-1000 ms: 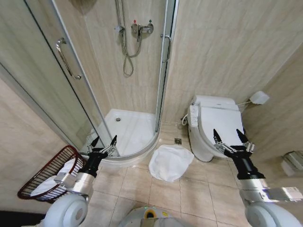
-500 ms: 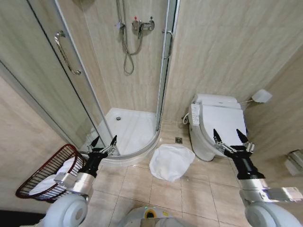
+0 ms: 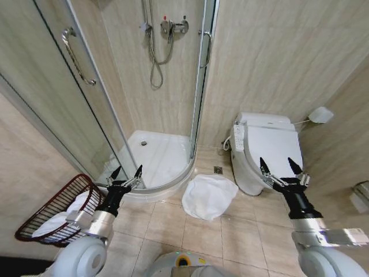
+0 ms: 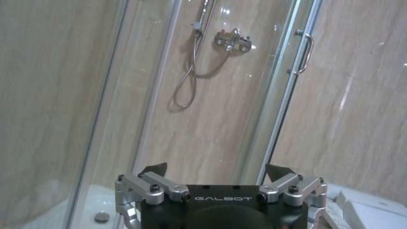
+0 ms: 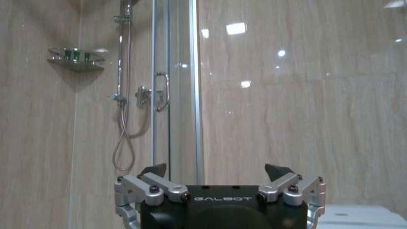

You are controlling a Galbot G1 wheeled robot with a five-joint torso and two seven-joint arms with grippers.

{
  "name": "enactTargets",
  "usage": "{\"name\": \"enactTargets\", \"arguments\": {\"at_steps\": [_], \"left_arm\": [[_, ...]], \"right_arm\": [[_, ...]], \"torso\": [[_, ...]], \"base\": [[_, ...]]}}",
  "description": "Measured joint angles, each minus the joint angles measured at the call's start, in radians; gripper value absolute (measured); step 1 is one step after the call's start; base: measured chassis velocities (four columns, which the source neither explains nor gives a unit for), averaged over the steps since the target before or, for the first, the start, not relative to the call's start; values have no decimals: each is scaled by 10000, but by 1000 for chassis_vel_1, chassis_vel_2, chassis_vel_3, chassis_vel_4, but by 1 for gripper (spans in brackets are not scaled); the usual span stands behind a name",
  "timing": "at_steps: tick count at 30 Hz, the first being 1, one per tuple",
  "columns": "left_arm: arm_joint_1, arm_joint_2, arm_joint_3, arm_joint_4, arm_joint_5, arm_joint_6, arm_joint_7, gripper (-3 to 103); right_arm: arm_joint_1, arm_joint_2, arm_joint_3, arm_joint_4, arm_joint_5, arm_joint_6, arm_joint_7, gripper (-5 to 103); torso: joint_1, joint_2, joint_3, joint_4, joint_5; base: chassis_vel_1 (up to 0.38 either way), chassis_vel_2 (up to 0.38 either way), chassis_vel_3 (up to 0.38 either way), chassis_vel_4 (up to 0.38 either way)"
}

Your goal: Discard the used towel into the hamper.

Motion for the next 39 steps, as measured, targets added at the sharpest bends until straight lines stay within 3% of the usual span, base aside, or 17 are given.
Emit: {"name": "enactTargets", "arguments": {"at_steps": [13, 27, 31, 35, 39], "left_arm": [[0, 0, 0, 1, 0, 0, 0, 100], [0, 0, 0, 0, 0, 0, 0, 100], [0, 0, 0, 0, 0, 0, 0, 100], [1, 0, 0, 0, -1, 0, 0, 100], [0, 0, 0, 0, 0, 0, 0, 100]], "right_arm": [[0, 0, 0, -1, 0, 0, 0, 100], [6, 0, 4, -26, -11, 18, 19, 100], [192, 42, 243, -863, -340, 666, 727, 100], [543, 124, 706, -2432, -973, 1903, 2087, 100], [681, 158, 904, -3103, -1247, 2422, 2672, 100]], "torso": [[-221, -504, -284, 0, 0], [-214, -496, -285, 0, 0], [-205, -478, -275, 0, 1], [-197, -461, -265, 0, 3], [-192, -454, -260, -3, 5]], "base": [[0, 0, 0, 0], [0, 0, 0, 0], [0, 0, 0, 0], [0, 0, 0, 0], [0, 0, 0, 0]]}}
